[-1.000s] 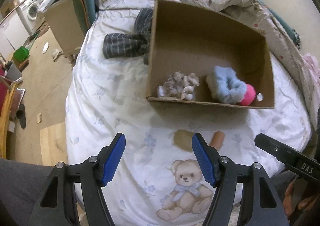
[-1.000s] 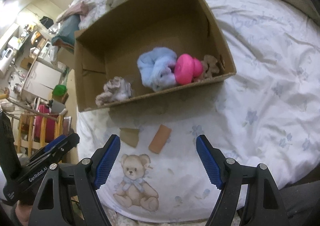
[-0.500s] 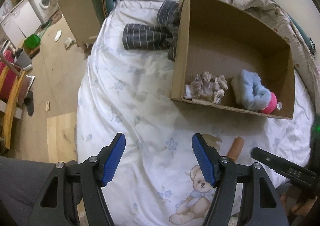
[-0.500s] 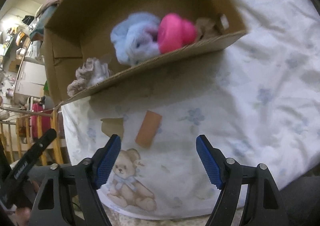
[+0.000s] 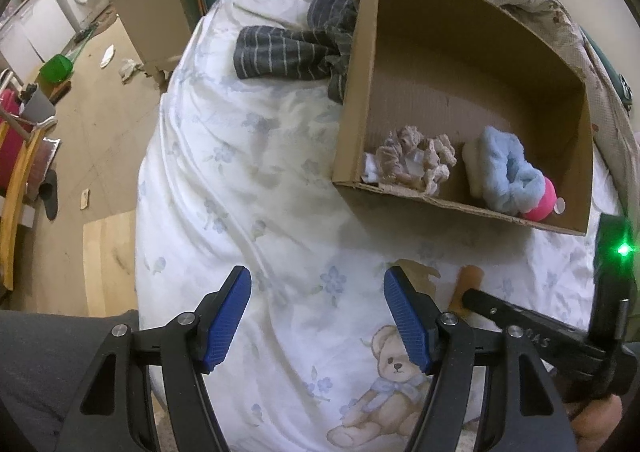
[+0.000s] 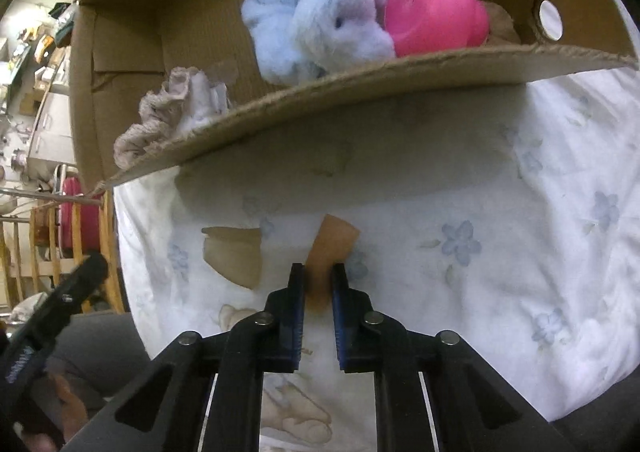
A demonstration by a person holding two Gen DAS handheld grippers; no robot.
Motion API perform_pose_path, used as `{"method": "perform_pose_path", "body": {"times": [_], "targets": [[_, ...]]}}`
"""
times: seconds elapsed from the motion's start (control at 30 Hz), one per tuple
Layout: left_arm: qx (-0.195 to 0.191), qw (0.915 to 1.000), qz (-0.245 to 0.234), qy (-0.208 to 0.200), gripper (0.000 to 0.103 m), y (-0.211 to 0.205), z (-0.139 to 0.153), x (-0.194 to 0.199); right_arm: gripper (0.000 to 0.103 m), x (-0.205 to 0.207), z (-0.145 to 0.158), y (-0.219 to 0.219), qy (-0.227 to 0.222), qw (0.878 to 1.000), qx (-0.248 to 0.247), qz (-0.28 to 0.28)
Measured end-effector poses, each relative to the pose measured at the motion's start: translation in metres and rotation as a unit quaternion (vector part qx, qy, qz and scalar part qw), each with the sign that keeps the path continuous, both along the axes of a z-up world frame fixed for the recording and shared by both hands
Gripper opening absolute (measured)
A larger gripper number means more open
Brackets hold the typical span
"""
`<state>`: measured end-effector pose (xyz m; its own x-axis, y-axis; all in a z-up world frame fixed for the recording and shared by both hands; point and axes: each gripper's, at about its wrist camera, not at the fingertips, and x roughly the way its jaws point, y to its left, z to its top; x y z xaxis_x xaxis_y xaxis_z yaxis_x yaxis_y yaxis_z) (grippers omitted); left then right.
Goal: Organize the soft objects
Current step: 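Move the right gripper back toward the tan foam cylinder, then grasp the tan foam cylinder with the right gripper while the left grasps a clear item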
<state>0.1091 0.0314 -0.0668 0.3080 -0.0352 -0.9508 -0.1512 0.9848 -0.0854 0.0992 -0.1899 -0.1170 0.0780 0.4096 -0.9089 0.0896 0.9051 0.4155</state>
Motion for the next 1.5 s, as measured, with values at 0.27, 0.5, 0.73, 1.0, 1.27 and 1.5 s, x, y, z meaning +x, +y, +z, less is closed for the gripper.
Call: {"method": "perform_pose_path", "body": {"times": [0.27, 0.5, 0.73, 1.0, 1.27, 1.5], "targets": [[-0.007, 0.9987, -0.045, 0.021, 0.066, -0.024, -0.016, 0.005, 0.006, -0.004, 0.027, -0.018, -0.034, 0.999, 0.020, -0.012], [-0.017, 0.9966, -0.070, 0.041, 0.066, -0.044, -0.032, 0.010, 0.006, -0.014, 0.047, -0.038, -0.062, 0.996, 0.040, -0.041], [-0.022, 0.9949, -0.087, 0.046, 0.066, -0.053, -0.045, 0.015, 0.006, -0.022, 0.064, -0.072, -0.077, 0.992, 0.067, -0.075], [-0.006, 0.9925, -0.097, 0.074, 0.062, -0.064, -0.069, 0.019, 0.006, -0.027, 0.071, -0.075, -0.087, 0.990, 0.079, -0.077], [0.006, 0.9906, -0.122, 0.061, 0.052, -0.082, -0.086, 0.029, 0.006, -0.032, 0.073, -0.079, -0.092, 0.989, 0.080, -0.081], [-0.036, 0.9873, -0.145, 0.055, 0.011, -0.090, -0.079, 0.026, 0.006, -0.031, 0.074, -0.077, -0.092, 0.989, 0.085, -0.077]]}}
